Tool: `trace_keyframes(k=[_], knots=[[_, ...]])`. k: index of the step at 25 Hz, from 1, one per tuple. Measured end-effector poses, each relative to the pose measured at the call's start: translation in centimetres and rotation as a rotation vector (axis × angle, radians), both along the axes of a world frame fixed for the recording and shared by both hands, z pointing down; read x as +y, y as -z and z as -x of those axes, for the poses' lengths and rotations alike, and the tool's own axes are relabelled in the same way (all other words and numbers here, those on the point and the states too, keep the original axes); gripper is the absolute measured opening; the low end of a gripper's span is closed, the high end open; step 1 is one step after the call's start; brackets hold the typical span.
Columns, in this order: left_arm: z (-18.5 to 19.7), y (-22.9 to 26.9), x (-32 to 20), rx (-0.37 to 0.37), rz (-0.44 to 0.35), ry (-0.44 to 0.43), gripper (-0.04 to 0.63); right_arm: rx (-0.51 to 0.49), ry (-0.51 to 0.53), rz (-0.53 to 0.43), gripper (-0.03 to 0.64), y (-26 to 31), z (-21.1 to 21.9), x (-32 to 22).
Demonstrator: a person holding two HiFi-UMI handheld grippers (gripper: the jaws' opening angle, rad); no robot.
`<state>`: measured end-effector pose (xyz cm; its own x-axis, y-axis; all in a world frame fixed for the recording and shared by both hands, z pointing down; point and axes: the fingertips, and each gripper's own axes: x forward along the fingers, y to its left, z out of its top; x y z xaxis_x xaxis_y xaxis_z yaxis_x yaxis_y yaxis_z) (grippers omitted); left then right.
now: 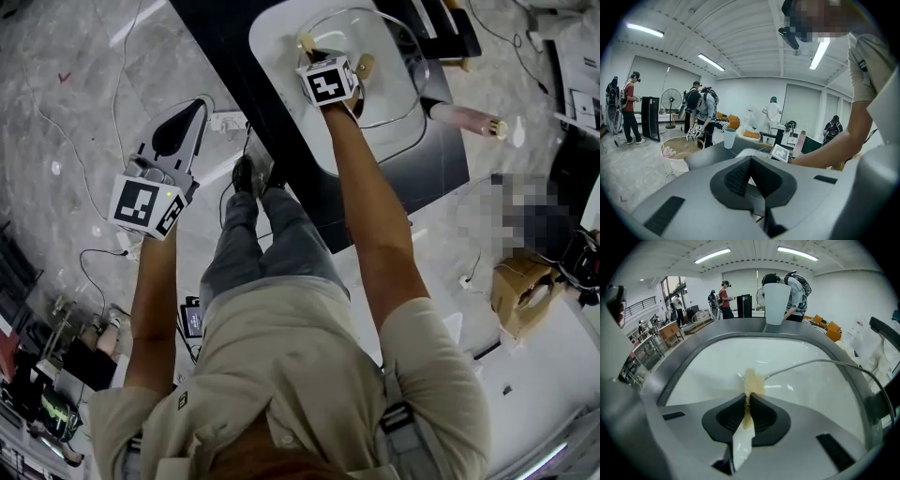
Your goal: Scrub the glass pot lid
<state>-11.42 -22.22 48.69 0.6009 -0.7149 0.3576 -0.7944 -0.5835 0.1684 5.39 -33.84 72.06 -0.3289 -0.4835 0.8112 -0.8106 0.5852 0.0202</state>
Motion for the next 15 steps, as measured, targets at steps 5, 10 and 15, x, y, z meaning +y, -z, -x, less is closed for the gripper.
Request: trace_keyframes(k=[5,10,15], knots=[[-0.1,-0.1,0.2,0.008,0.006,-0.001,0.006,0.002,-0.018,-0.009,0.037,0.4,-0.7,-0.2],[-0.4,0.3,-0.1,0.002,0.006,-0.011,0.006,0.028,-0.070,-0.028,0.037,1.4,-3.8,-0.8],[-1.2,1.0,-0.7,0.013,-0.006,-0.031,0.006,0.116,-0.180,-0.082,0.037,4.9,-12.3,-1.9]])
